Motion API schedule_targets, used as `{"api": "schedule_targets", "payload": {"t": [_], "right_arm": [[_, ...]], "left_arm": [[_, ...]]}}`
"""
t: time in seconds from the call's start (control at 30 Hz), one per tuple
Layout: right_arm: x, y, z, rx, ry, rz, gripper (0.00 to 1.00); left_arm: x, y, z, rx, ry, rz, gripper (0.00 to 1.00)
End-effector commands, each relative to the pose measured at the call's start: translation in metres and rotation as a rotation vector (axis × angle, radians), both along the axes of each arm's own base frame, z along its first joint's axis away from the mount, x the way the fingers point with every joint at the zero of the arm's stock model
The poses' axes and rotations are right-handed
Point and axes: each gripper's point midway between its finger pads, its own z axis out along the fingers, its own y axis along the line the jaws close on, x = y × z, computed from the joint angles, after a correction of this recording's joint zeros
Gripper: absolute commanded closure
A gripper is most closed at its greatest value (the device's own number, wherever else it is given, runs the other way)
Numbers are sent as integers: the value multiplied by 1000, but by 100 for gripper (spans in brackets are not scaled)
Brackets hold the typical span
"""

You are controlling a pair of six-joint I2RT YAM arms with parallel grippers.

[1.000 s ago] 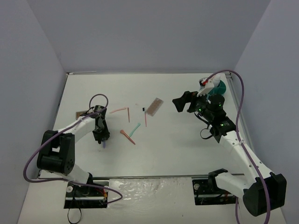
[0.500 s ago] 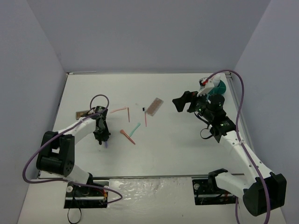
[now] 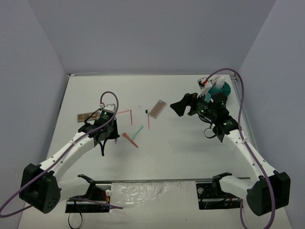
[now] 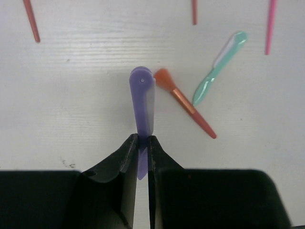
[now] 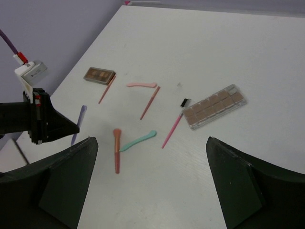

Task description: Organize the makeup

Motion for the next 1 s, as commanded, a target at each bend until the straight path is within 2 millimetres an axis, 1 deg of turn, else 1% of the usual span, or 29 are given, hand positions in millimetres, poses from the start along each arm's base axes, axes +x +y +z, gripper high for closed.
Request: {"api": "schedule_targets", "payload": {"t": [0.0, 0.13, 0.23, 0.3, 0.37, 0.47, 0.6, 0.7, 0.83, 0.97], "right_arm": [[-17, 39, 51, 124, -73, 219, 7], [-24, 64, 53, 144, -45, 287, 11], [-27, 82, 57, 149, -37, 314, 17], [-28, 94, 55, 148, -26, 331, 24], [-27, 107, 52, 144, -11, 335, 28], [-26, 116, 47, 142, 11, 335, 34], [-27, 130, 43, 140, 24, 352, 40], [-27, 136, 39, 138, 36, 359, 44], [-24, 139, 36, 138, 41, 345, 52], [-22, 140, 33, 144, 43, 334, 59]], "left_arm": [[21, -37, 74, -65, -293, -162, 100], [15, -76, 114, -134, -441, -317, 100], [12, -99, 137, -181, -508, -397, 100], [10, -110, 147, -192, -534, -435, 100], [5, -125, 160, -210, -562, -499, 100], [4, -137, 176, -220, -601, -541, 100], [3, -147, 185, -236, -625, -584, 100], [4, -152, 189, -240, -639, -595, 100], [6, -155, 194, -246, -653, -606, 100], [6, -158, 193, -245, -650, -621, 100]]}}
